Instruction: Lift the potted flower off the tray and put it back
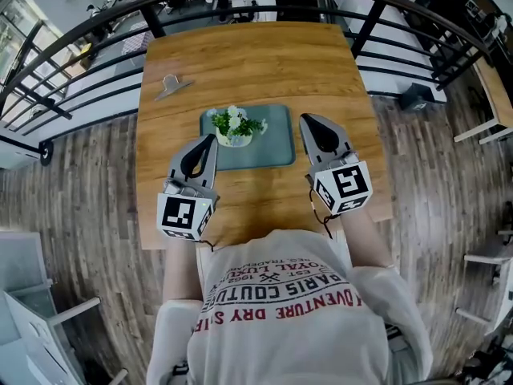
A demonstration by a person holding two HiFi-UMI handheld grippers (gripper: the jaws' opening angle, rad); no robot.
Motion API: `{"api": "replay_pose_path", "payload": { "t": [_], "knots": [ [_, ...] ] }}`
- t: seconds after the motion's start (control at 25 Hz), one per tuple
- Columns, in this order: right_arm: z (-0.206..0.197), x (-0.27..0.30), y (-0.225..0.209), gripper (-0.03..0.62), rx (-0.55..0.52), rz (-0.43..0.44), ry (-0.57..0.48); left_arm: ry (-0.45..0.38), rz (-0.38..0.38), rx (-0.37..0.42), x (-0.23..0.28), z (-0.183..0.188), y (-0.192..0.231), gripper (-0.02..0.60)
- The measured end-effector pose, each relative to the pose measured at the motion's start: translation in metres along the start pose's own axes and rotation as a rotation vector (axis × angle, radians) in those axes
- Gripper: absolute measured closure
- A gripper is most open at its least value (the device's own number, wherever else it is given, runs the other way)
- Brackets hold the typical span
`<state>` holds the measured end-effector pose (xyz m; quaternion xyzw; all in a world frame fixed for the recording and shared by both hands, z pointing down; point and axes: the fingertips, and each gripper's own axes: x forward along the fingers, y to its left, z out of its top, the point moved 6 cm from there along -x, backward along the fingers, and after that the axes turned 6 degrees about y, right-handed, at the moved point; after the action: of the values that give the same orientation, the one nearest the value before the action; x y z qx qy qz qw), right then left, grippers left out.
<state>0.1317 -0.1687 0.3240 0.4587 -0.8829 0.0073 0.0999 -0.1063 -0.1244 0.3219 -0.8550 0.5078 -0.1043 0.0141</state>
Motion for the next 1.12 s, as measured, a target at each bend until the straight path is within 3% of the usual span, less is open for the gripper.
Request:
{"api": "replay_pose_path", "payload": {
  "t": [0.48, 1.12],
  "knots": [
    [0.003, -0.003, 0.013, 0.568, -0.022, 0.042, -0.005, 0.002, 0.016, -0.023, -0.004, 0.002, -0.001, 0.569],
    [0.002, 0.001, 0.010, 0.568, -0.001, 0.023, -0.009, 0.031, 0.010, -0.022, -0.001, 0.002, -0.002, 0.569]
  ]
}}
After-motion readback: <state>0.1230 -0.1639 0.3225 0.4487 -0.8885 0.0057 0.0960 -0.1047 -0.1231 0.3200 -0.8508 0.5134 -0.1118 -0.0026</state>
